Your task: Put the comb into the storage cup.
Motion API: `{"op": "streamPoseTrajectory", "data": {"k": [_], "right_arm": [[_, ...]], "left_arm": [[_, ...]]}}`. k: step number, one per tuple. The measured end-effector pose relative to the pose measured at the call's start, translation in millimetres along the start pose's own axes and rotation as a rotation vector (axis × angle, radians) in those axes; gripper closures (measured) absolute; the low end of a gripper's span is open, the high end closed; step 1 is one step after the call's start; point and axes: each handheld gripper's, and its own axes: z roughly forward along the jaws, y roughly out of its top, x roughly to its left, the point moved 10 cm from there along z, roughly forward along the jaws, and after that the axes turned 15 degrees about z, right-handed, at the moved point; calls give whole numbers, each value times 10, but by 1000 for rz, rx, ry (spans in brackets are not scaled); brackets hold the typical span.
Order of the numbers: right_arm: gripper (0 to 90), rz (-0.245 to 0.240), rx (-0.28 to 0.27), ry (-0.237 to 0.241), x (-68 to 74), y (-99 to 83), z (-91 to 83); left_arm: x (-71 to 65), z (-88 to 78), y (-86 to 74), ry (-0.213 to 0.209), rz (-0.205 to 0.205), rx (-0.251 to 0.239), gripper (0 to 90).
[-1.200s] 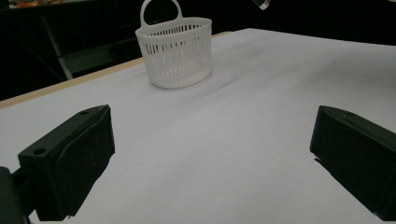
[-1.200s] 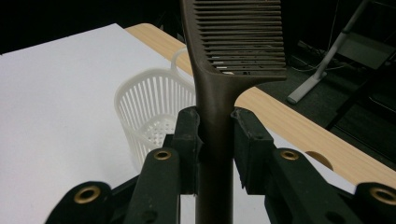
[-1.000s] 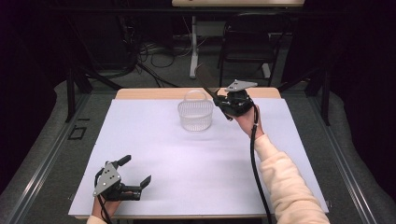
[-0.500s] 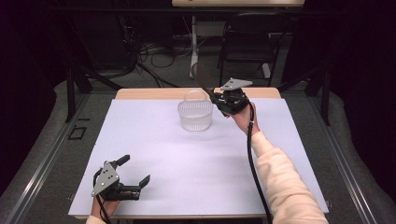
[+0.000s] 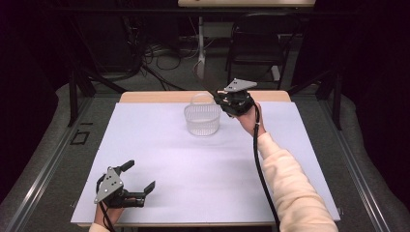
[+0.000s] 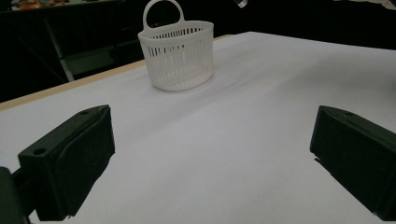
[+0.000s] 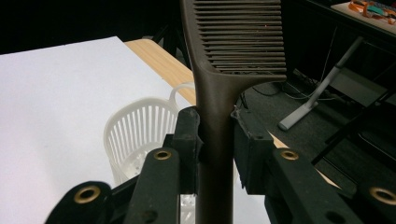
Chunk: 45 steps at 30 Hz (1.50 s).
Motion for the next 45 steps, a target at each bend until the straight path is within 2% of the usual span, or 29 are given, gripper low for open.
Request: {"op": "streamPoseTrajectory", "data": {"k": [23,45], "right_arm": [[727,-84,-57,20,79,198,106],[727,-122,-82,34,157,198,224]], "left_arm": [[0,5,-3,-1,0,2,0],[-1,7,-1,-2,1,0,0]]}}
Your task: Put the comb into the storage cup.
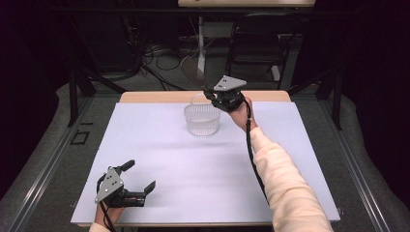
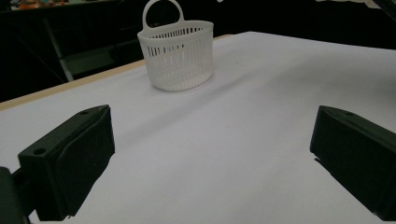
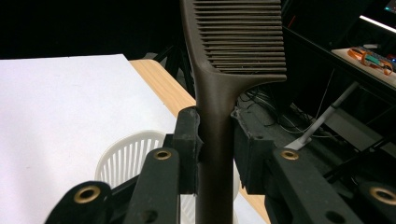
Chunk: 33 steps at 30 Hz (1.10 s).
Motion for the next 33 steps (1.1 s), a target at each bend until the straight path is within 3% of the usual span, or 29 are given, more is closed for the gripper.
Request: {"op": "streamPoseTrajectory", "data": {"k": [33], "right_arm": [[727,-38,-33,33,134,2,164]], "left_arm": [[5,-9,4,2,1,-3,0]]}}
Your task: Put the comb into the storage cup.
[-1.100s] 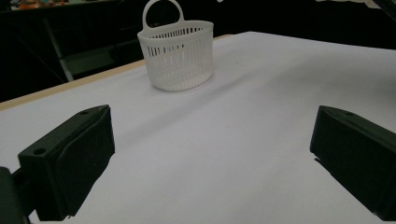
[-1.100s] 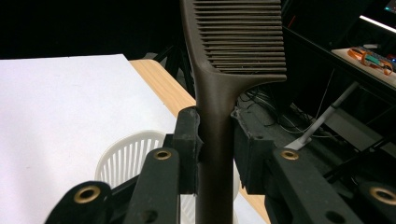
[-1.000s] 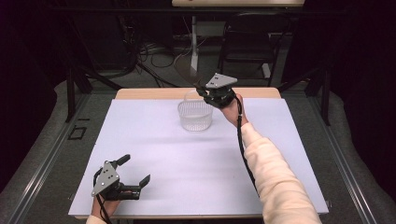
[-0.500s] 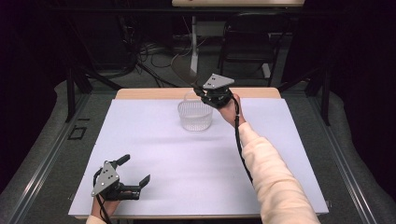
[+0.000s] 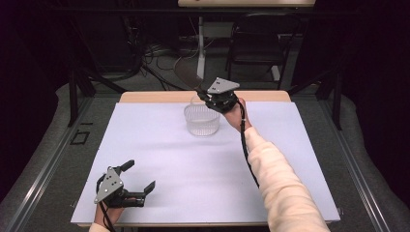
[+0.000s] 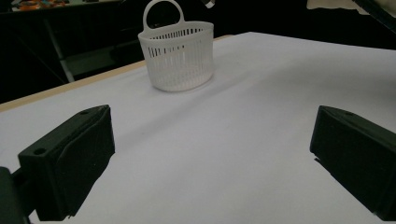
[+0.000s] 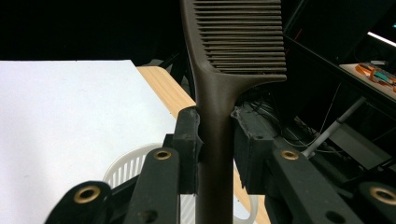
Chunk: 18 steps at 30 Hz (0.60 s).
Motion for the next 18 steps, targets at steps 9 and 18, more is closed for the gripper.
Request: {"op": "streamPoseTrajectory", "data": {"k": [9,18], "right_arm": [[727,3,-3,15,41,-37,64],[727,6,-1,23,54,-76,106]], "left_arm": [[-1,-2,2,-1,-1,-1,0],[-2,-4,2,-1,0,-1,0]]}}
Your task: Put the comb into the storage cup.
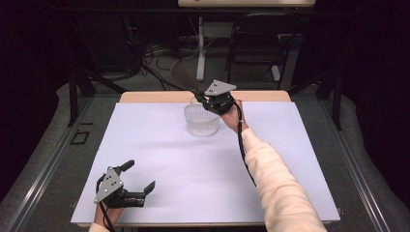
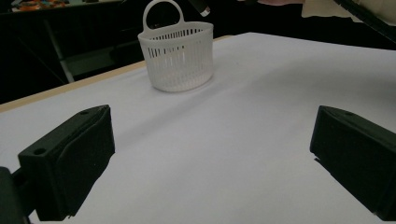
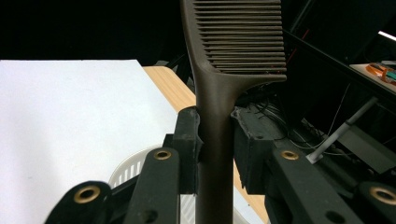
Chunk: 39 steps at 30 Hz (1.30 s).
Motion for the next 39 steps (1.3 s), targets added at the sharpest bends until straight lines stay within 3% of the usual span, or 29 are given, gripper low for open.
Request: {"op": "streamPoseTrajectory", "data": {"k": [39], "right_arm": [[726,18,36,18,28,-242,123]], "left_arm": [[5,1,0,2,-1,-1,0]]}}
